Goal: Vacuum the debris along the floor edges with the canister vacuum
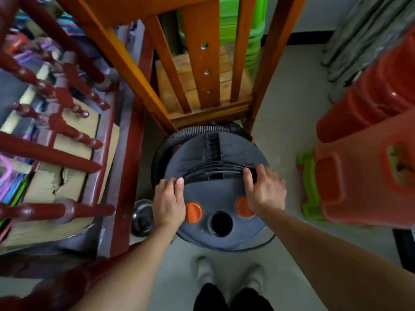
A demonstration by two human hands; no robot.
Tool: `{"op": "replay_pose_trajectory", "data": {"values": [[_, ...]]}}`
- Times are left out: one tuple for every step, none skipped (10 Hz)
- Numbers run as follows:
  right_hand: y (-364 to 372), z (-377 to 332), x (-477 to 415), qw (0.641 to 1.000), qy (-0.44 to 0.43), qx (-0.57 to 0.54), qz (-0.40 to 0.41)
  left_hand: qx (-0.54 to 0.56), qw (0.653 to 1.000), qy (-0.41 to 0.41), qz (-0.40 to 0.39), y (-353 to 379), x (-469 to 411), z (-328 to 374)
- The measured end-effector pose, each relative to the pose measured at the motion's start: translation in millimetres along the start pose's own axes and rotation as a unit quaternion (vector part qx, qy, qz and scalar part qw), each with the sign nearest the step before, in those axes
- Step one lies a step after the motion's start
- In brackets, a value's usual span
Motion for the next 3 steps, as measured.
{"op": "replay_pose_trajectory", "data": {"values": [[5.9, -0.6, -4.5, 0.996, -0.018, 0.016, -0.084, -0.022, 0.995, 0.059, -0.076, -1.1, -7.3, 1.9], [3.4, 2.8, -9.9, 0.984, -0.006, 0.033, -0.177, -0.115, 0.986, 0.067, -0.105, -5.6, -15.7, 0.5], [-24.7, -4.5, -12.5, 0.983, -0.015, 0.036, -0.181, -0.183, 0.976, 0.049, -0.109, -3.1, -11.9, 4.4]]}}
Point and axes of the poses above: each hand's wrist, its own x-axis away from the middle knuckle, its own y-axis out of the palm, z = x × y, the point moved 9 cm from there along -x, towards the middle knuckle, and after that the axes turned 2 degrees about y, right-handed, at the moved point
